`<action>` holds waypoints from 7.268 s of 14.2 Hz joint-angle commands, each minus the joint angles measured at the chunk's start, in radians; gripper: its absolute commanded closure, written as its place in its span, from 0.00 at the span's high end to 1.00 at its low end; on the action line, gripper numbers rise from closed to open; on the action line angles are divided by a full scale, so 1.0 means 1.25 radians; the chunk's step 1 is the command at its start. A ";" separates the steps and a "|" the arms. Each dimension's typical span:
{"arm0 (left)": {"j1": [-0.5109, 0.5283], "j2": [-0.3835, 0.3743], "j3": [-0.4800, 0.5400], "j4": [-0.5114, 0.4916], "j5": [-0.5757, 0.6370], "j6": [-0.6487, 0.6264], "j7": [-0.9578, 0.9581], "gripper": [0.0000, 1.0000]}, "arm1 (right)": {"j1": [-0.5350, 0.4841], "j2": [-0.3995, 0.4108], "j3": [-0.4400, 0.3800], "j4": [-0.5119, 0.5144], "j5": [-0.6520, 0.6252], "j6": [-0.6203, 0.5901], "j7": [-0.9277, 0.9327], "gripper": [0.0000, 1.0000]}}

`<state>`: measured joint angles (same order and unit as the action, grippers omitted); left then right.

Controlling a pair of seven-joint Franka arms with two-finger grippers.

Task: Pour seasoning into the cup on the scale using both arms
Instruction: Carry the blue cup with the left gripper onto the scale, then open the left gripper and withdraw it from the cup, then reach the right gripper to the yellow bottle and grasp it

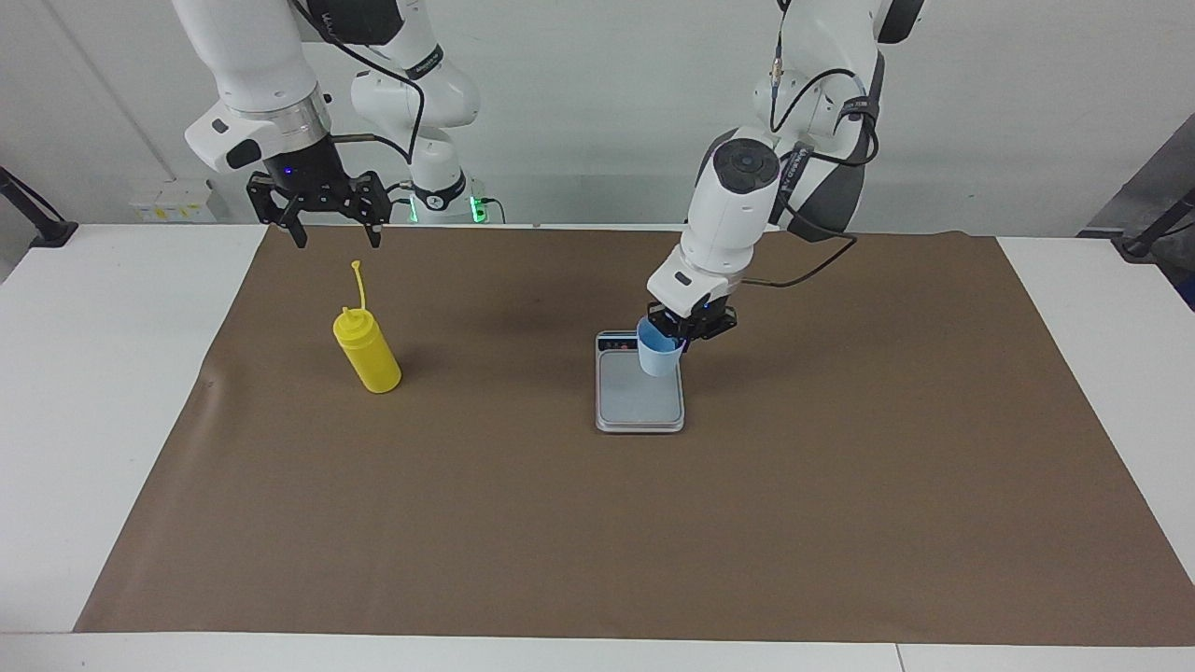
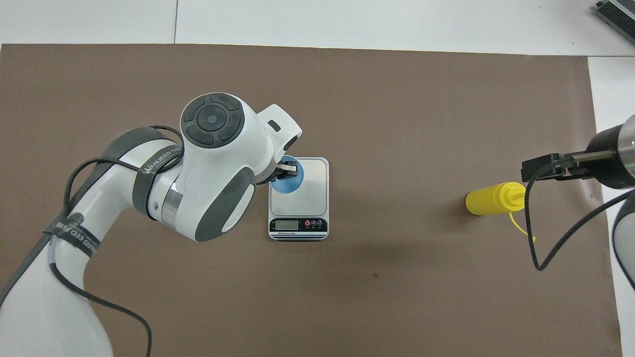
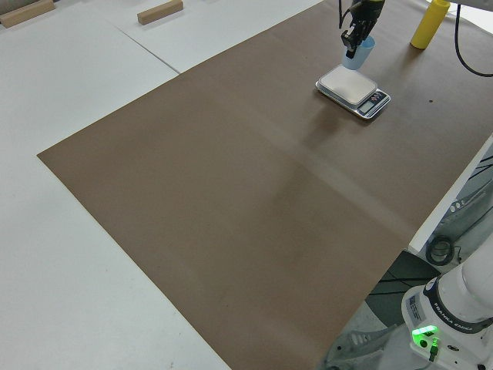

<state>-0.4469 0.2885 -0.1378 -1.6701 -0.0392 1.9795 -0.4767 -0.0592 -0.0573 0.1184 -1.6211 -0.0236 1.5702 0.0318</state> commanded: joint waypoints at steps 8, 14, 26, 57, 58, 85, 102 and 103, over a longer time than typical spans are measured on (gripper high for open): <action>-0.049 0.032 0.013 -0.070 0.041 0.101 -0.057 0.00 | -0.008 -0.013 0.003 -0.010 0.002 -0.008 0.006 1.00; -0.043 0.031 0.013 -0.076 0.055 0.096 -0.056 0.00 | -0.008 -0.013 0.003 -0.010 0.002 -0.008 0.006 1.00; -0.036 0.036 0.013 -0.071 0.056 0.138 -0.055 0.00 | -0.007 -0.013 0.003 -0.010 0.002 -0.008 0.006 1.00; 0.264 -0.276 0.042 0.016 0.049 -0.300 0.362 1.00 | -0.016 -0.013 -0.001 -0.010 0.002 0.000 0.005 1.00; 0.264 -0.277 0.045 0.020 0.050 -0.306 0.375 1.00 | -0.019 -0.013 -0.001 -0.010 0.002 0.001 0.005 1.00; 0.310 -0.275 0.089 0.067 -0.001 -0.353 0.402 1.00 | -0.311 -0.070 -0.033 -0.491 0.487 0.414 -1.211 1.00; 0.308 -0.293 0.088 0.045 -0.002 -0.383 0.397 1.00 | -0.317 0.067 -0.032 -0.609 0.911 0.452 -1.629 1.00; 0.311 -0.293 0.088 0.045 -0.002 -0.381 0.399 1.00 | -0.316 0.065 -0.031 -0.620 0.927 0.451 -1.629 1.00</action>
<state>-0.0480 -0.0640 -0.0426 -1.6034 -0.0372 1.5157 0.0185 -0.4549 0.0244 0.0748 -2.3648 1.0767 2.1239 -1.9658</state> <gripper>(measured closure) 0.000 0.000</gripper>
